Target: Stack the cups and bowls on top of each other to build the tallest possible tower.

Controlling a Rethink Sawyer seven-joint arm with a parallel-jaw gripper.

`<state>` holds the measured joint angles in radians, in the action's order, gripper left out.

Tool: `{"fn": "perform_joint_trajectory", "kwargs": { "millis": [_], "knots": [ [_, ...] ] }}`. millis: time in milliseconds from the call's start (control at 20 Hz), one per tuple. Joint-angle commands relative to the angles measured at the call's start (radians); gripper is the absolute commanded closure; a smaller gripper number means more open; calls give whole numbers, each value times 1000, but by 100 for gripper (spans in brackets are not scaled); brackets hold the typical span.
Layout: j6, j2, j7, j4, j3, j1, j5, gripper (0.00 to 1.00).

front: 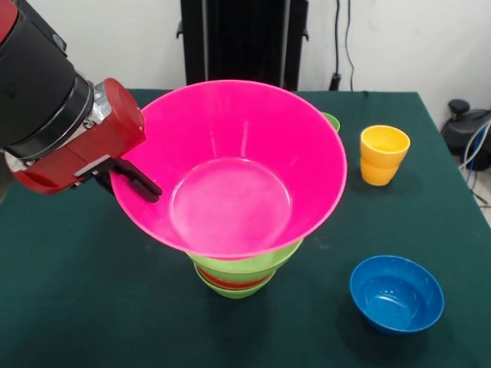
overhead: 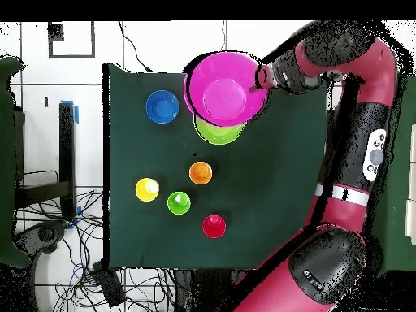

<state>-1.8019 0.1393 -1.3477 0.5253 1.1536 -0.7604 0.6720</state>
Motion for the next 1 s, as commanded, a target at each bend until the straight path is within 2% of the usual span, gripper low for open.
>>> {"fn": "perform_joint_trajectory", "kwargs": {
  "millis": [50,200,550,1000],
  "knots": [
    [39,28,343,82,-89,-7,25,100],
    [42,26,361,80,-93,-5,31,100],
    [16,25,315,91,-108,-1,2,100],
    [20,35,257,166,-125,-26,-54,100]
  ]
}}
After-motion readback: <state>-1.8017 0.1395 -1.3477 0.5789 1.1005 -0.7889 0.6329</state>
